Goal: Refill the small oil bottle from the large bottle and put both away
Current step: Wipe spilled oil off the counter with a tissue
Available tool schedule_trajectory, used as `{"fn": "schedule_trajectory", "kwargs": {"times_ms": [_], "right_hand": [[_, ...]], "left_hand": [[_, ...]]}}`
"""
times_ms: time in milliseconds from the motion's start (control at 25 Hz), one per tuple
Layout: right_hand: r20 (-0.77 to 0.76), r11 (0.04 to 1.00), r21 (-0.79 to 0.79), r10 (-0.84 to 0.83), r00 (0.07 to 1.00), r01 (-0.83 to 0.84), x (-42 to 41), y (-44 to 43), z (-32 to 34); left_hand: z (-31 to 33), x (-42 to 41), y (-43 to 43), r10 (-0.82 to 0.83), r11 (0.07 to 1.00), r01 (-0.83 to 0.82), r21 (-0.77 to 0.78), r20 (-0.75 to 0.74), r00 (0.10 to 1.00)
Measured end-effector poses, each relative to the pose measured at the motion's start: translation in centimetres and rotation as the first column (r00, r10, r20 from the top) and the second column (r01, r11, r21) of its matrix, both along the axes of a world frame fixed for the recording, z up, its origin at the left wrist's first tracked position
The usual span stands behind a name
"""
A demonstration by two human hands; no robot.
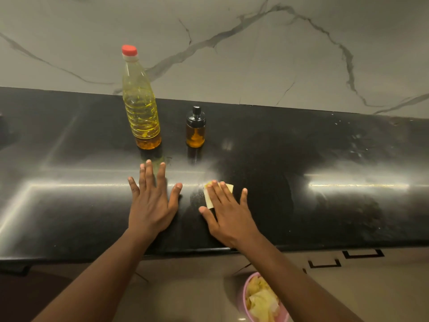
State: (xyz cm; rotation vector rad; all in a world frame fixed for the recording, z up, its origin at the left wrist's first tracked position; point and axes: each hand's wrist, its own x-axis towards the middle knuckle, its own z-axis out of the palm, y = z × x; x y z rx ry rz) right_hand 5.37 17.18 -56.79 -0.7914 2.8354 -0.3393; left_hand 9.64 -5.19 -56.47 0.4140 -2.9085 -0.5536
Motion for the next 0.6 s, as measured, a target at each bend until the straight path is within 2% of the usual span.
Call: {"fn": "schedule_trajectory", "kwargs": {"times_ms": [80,160,240,360,480,600], "right_hand": [[-0.009,0.993,0.024,-0.114,0.993,0.114,-2.4,1.7,0.4],[0.077,0.960,0.031,-0.279,0.957,0.277,-6.8,2.0,1.9],[0.160,0.936,0.042,-0.352,0.922,0.350,-10.7,0.7,3.5],[0.157,0.973,0.089,-0.226,0.961,0.214,-11.1,-2.7,3.9],[0.119,0.996,0.074,-0.047,0.992,0.039,-6.4,-3.3,2.1],[0.061,0.991,0.064,-0.124,0.990,0.120,-4.9,-1.4,1.3]], "left_hand": [[0.1,-0.7,-0.3,-0.001,1.000,0.001,0.005,0.006,1.000],[0.2,-1.0,-0.5,-0.005,1.000,0.005,0.015,0.014,1.000],[0.1,-1.1,-0.7,0.004,1.000,-0.004,0.011,0.002,1.000],[0.0,-1.1,-0.5,0.011,1.000,-0.011,0.001,0.001,1.000],[0.0,-1.0,-0.5,0.028,0.999,-0.028,-0.023,0.013,1.000],[0.1,-1.0,-0.4,0.023,1.000,-0.023,-0.012,0.003,1.000]]}}
